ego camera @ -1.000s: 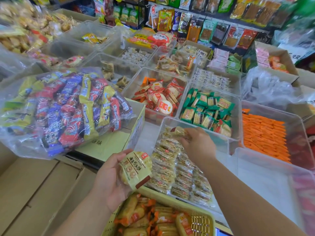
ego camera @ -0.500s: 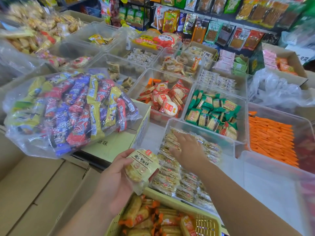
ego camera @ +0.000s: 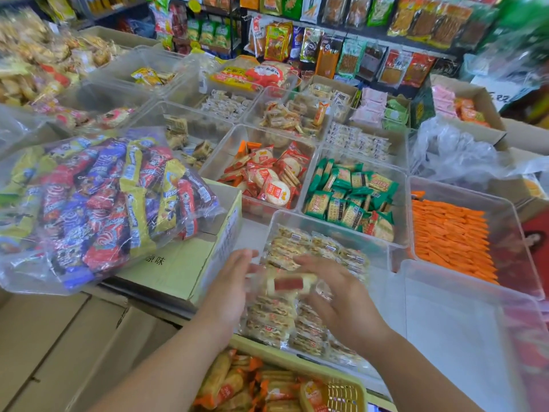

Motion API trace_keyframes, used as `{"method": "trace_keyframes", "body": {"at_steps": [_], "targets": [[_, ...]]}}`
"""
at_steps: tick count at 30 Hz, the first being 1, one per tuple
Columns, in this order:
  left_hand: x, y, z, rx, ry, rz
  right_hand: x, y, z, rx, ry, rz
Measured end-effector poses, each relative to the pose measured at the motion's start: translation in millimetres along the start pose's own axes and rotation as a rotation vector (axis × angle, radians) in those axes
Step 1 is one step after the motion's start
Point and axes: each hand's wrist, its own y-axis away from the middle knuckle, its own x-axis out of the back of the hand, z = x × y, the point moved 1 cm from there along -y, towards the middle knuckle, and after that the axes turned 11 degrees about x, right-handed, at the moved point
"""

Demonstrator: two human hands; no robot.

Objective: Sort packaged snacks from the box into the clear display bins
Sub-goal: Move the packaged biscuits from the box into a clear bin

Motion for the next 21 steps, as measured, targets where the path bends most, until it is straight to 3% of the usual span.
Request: {"method": "trace_keyframes", "body": {"at_steps": [2, 5, 9, 14, 21], "targets": [[4, -19, -7, -0.119, -0.353, 0.107, 7, -3, 14, -0.145, 0.038, 0.053], [10, -47, -29, -0.107, -0.617, 0.053, 16, -24, 40, -0.285, 0.133, 0.175], [10, -63, -51, -0.046, -0.733, 0.016, 7, -71, 66, -0.372, 0.291, 0.113], [11, -66, -63, -0.073, -0.832, 0.020, -33, -110, 85, -0.413, 0.420, -0.197], [16, -69, -65, -0.083, -0.810, -0.004, -59, -114, 94, -0.393, 0.334, -0.386]]}}
